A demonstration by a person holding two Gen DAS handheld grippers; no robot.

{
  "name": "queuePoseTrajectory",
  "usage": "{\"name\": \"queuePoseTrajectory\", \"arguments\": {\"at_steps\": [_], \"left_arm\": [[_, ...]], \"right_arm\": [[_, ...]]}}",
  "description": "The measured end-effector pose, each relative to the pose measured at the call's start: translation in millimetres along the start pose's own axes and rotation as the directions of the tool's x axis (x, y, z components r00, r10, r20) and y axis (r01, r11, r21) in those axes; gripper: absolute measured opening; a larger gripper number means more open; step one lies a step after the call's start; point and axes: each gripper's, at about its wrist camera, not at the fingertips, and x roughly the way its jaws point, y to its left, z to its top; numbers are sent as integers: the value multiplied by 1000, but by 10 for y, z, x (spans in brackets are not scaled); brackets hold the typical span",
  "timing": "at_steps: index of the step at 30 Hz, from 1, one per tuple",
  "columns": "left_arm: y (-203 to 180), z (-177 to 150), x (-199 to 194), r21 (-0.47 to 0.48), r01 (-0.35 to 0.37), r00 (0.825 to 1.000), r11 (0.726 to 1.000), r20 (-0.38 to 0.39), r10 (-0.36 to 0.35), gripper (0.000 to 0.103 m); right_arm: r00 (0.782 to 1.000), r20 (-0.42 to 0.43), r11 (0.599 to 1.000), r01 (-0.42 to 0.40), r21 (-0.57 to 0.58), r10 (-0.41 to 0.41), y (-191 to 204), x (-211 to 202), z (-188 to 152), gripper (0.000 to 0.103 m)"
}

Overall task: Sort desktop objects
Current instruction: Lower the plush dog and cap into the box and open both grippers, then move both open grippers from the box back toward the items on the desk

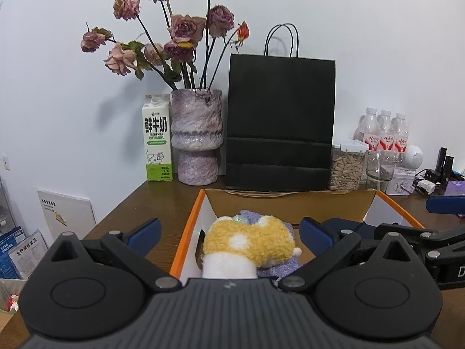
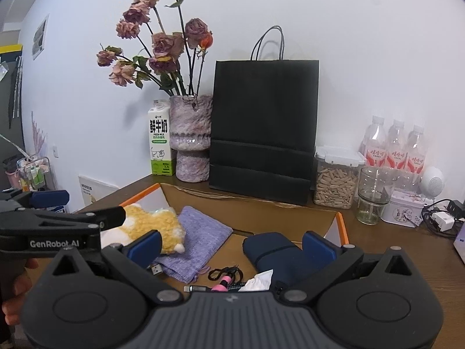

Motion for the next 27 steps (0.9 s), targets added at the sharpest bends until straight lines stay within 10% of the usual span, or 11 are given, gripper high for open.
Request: {"name": "queuePoseTrajectory", "arguments": {"at_steps": [27], "left_arm": [[49, -278, -1023, 3, -1, 1000, 1000, -6, 1, 103]], "right_arm": [[1000, 16, 1000, 24, -9, -24, 222, -1104, -315, 103]]}}
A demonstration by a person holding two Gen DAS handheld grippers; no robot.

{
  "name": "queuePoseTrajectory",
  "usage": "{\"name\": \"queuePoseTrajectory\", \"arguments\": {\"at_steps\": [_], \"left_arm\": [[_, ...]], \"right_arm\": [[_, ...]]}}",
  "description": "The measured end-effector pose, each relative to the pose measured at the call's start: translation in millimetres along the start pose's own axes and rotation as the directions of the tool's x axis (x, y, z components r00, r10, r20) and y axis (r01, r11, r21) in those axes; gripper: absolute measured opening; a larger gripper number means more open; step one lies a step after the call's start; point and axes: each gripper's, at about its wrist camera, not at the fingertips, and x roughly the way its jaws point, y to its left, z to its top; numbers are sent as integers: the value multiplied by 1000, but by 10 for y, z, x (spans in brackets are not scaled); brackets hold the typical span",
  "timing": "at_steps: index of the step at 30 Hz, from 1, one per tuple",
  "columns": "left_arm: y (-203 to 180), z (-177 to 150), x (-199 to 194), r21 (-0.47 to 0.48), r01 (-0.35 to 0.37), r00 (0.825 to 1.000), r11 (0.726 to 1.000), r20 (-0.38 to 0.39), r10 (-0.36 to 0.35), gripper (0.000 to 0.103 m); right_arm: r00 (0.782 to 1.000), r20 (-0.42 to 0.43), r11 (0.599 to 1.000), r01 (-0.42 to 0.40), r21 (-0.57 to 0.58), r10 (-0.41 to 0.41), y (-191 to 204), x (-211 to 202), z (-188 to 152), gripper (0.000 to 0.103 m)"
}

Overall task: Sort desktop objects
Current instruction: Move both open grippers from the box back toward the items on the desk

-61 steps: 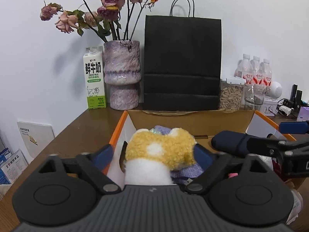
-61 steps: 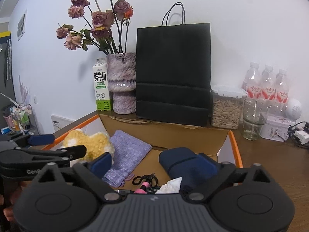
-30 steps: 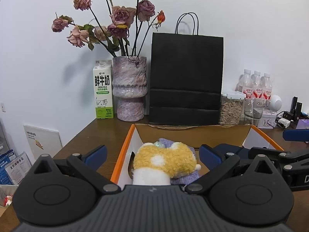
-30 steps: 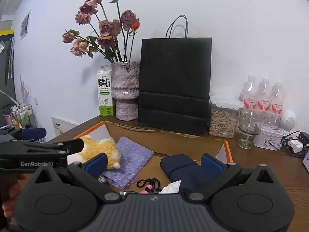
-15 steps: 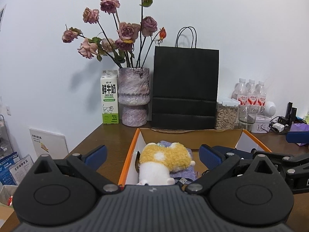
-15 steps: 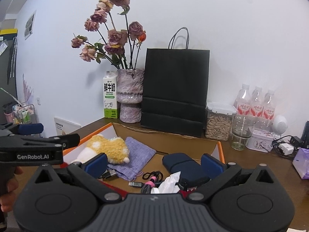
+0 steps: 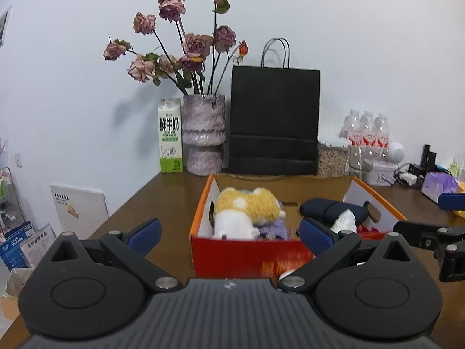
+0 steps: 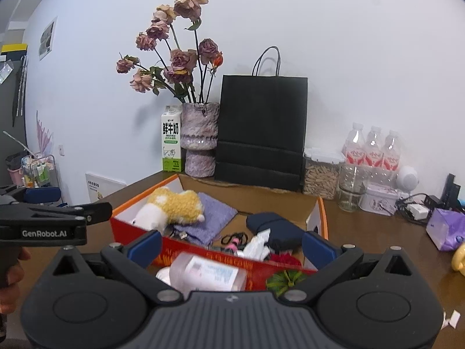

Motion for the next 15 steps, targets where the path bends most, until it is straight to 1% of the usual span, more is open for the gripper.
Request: {"name": "queuePoseTrajectory", "arguments": {"at_steps": [3, 8, 12, 15], "left_arm": [[-9, -84, -103, 5, -6, 1000, 1000, -20, 6, 103], [-65, -258, -294, 22, 22, 997, 1000, -80, -20, 103], [-163, -414, -414, 42, 62, 989, 997, -136, -56, 103], [-259, -567, -451, 56, 92, 980, 994, -182, -80, 103]], "right_arm": [[1000, 0, 1000, 6, 13, -6, -20, -131, -96, 103], [1000, -18, 1000, -1, 18, 2, -61, -310, -295, 103], [999, -46, 1000, -8, 18, 9, -101, -421, -502, 103], [997, -80, 1000, -16, 17, 17, -135, -466, -675, 103]]}}
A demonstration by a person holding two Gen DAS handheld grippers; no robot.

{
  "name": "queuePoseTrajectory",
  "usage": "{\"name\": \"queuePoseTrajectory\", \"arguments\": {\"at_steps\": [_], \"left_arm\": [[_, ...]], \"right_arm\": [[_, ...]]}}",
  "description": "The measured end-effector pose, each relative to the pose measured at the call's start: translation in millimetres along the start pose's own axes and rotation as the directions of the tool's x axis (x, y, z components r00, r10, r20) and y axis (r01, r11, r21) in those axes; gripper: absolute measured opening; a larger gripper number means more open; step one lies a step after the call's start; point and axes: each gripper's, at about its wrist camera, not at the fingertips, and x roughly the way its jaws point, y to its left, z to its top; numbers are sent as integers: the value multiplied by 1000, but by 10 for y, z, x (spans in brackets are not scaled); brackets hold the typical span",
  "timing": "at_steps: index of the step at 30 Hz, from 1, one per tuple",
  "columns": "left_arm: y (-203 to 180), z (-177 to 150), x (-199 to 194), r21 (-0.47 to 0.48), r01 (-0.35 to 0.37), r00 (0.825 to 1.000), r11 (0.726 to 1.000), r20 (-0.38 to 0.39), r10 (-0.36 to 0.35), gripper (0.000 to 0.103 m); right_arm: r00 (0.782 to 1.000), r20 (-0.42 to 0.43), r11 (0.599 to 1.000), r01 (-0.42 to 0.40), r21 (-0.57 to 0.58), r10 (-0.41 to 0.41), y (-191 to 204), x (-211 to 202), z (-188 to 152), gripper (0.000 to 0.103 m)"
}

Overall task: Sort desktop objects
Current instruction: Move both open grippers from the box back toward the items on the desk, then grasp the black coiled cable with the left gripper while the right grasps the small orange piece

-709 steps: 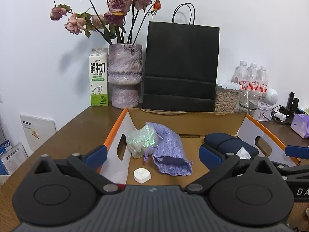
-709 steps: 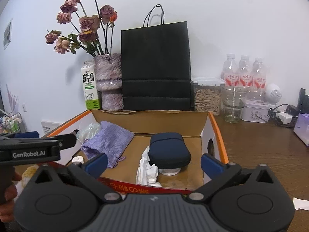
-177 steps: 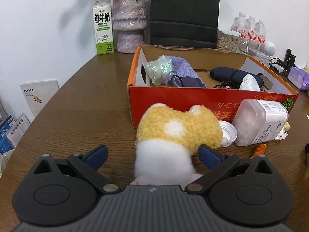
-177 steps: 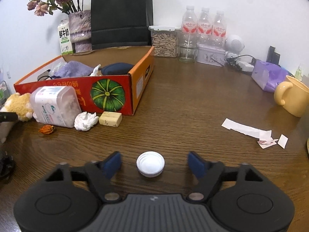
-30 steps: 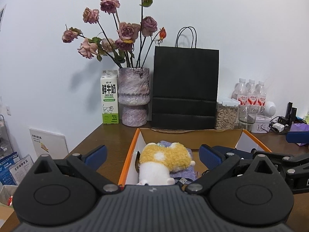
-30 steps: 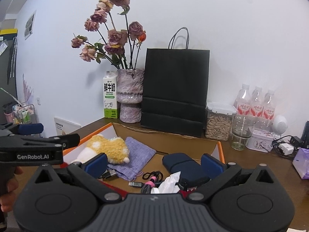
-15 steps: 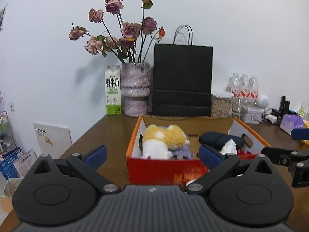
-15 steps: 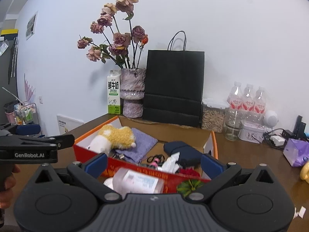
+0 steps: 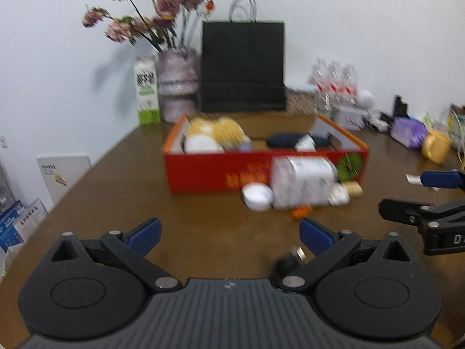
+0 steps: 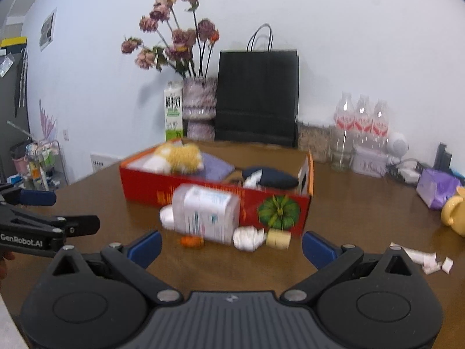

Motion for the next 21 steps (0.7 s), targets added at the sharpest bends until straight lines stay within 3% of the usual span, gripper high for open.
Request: {"name": "queuePoseTrajectory", "arguments": {"at_steps": [7, 15, 21], "left_arm": [[-143, -255, 155, 11, 42, 994, 999, -97, -41, 103], [-263, -282, 347, 33, 82, 989, 996, -128, -77, 103], [-310, -331, 475, 48, 101, 986, 994, -142, -93, 96]], "right_arm": [[997, -83, 1000, 2, 9, -1, -63, 30, -344, 103], [990, -138, 999, 35, 29, -31, -171, 157, -477, 103], [984, -167, 997, 63, 38, -56, -205, 216, -533, 103]]}}
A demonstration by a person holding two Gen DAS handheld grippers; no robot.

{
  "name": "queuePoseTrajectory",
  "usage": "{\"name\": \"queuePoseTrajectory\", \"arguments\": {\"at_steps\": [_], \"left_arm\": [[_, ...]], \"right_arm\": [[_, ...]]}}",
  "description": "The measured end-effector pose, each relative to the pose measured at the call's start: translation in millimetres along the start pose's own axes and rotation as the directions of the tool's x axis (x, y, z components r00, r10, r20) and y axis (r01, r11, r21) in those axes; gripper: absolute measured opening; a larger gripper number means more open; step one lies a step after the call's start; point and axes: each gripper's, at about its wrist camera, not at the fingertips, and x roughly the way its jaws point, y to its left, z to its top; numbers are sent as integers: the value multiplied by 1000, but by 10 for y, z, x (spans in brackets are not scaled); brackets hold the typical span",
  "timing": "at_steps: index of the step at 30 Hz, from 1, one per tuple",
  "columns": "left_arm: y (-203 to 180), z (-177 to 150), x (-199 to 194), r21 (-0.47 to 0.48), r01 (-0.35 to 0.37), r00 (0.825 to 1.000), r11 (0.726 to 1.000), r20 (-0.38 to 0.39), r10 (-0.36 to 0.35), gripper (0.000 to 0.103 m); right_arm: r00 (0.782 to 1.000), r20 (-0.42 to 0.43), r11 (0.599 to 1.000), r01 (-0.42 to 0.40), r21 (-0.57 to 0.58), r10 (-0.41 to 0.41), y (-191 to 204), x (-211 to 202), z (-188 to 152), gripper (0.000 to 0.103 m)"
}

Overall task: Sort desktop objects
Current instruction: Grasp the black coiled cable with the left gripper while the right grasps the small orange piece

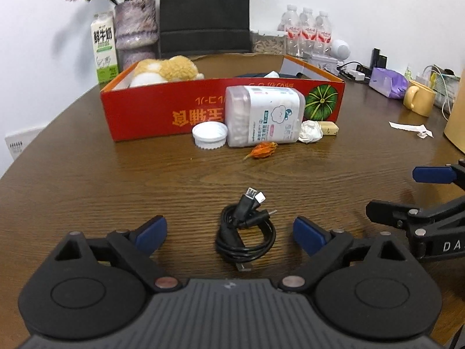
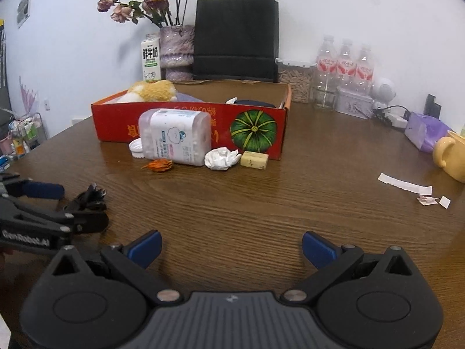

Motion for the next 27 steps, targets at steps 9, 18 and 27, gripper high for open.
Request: {"name": "queuePoseTrajectory", "arguments": {"at_steps": [9, 18, 27], "left_arm": [[-39, 7, -2, 10, 11, 999, 1000, 31, -11, 70], [-255, 57, -26, 18, -26, 1000, 1000, 17, 26, 39], [-308, 89, -22, 4, -61, 998, 998, -3, 61, 39]], "right_arm": [[999, -51, 1000, -17, -3, 17, 8, 93, 20, 103], [997, -54, 998, -51, -27, 49, 38, 91, 29, 103], [995, -58, 996, -79, -44, 76, 46, 89, 28, 103]]}}
